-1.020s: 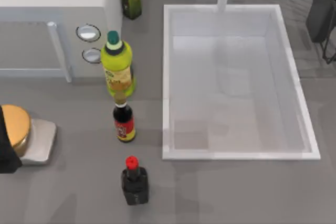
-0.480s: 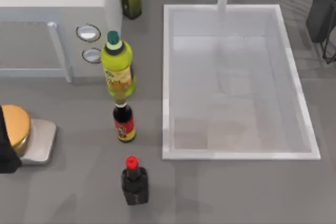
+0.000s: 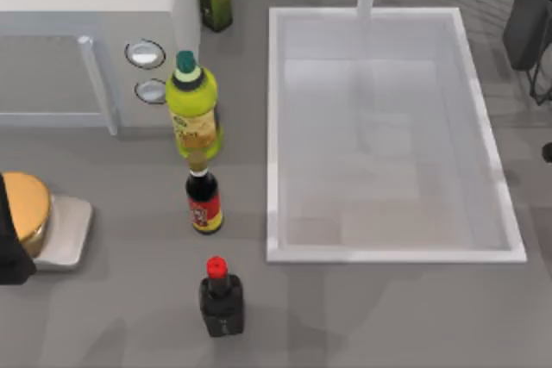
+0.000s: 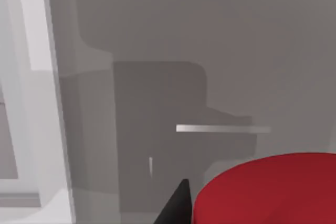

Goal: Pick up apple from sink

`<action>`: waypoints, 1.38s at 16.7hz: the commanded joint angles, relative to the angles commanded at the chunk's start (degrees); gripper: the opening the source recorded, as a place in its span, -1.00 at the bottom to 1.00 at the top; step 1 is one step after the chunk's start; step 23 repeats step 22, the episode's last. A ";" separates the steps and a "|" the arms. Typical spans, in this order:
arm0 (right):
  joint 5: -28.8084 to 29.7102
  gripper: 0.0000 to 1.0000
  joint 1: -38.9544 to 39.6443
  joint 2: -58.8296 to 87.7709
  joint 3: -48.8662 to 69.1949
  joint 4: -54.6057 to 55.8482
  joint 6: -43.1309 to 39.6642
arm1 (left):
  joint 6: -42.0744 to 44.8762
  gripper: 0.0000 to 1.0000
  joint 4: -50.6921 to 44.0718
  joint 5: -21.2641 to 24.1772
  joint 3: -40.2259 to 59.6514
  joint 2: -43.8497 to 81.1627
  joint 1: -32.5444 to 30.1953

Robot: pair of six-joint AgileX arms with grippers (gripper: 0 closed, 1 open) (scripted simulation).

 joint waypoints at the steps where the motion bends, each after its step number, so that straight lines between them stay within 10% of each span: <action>1: 0.00 -1.00 0.00 0.00 -0.01 0.01 0.00 | 0.00 1.00 0.00 0.00 0.00 0.00 0.00; 3: 0.00 -1.00 0.00 0.00 -0.01 0.01 0.00 | 0.00 1.00 0.00 0.00 0.00 0.00 0.00; 16: 0.00 0.96 0.00 0.00 -0.01 0.01 0.00 | 0.00 1.00 0.00 0.00 0.00 0.00 0.00; 23: 0.00 1.00 0.00 0.00 -0.01 0.01 0.00 | 0.00 1.00 0.00 0.00 0.00 0.00 0.00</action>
